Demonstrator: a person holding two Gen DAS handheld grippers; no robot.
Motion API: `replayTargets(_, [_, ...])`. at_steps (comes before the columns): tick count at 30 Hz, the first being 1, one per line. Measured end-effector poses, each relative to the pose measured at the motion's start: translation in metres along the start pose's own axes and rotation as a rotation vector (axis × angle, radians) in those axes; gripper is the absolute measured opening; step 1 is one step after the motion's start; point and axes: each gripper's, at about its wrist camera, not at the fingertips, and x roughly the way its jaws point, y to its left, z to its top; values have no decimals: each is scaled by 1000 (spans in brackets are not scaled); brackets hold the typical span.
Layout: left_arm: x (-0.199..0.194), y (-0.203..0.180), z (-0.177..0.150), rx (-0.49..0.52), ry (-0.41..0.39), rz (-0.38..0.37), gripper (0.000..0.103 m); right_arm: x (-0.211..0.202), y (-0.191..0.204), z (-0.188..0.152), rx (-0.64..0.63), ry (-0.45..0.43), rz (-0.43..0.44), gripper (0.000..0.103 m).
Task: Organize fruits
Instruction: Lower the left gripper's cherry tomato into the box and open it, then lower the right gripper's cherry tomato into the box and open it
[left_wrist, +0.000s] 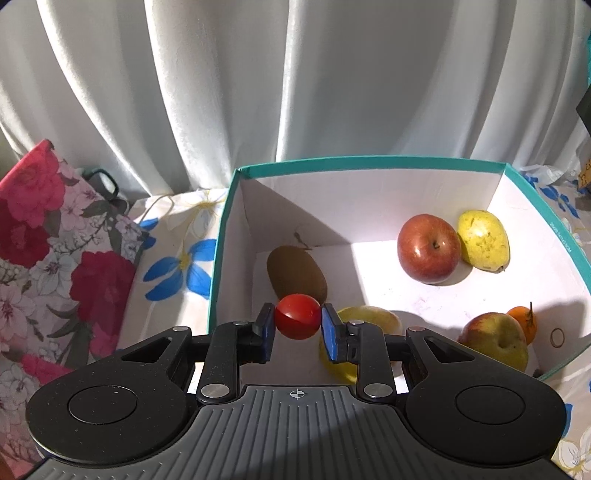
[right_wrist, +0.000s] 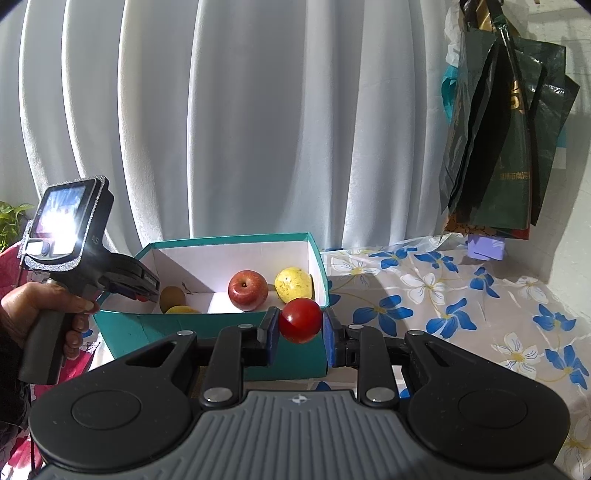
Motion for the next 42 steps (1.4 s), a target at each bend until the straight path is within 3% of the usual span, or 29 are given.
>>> replayTargets(24, [12, -13, 0, 36, 2, -6, 31, 3, 3, 3, -6, 0, 4, 24])
replayTargets(26, [11, -13, 0, 36, -2, -12, 35, 3, 4, 3, -6, 0, 5, 24])
replayTargets(29, [5, -14, 0, 36, -10, -46, 55, 3, 3, 3, -8, 0, 7, 24])
replayTargets(30, [0, -15, -1, 36, -24, -45, 73, 3, 3, 3, -10, -1, 6, 24])
replayTargets(31, [-6, -14, -1, 37, -47, -42, 85, 3, 3, 3, -11, -2, 6, 24])
replayTargets(36, [-45, -3, 1, -15, -139, -89, 92, 7, 2, 5, -13, 1, 7, 24])
replayTargets(42, [-92, 24, -17, -118, -218, -40, 97, 13, 4, 11, -31, -11, 19, 24])
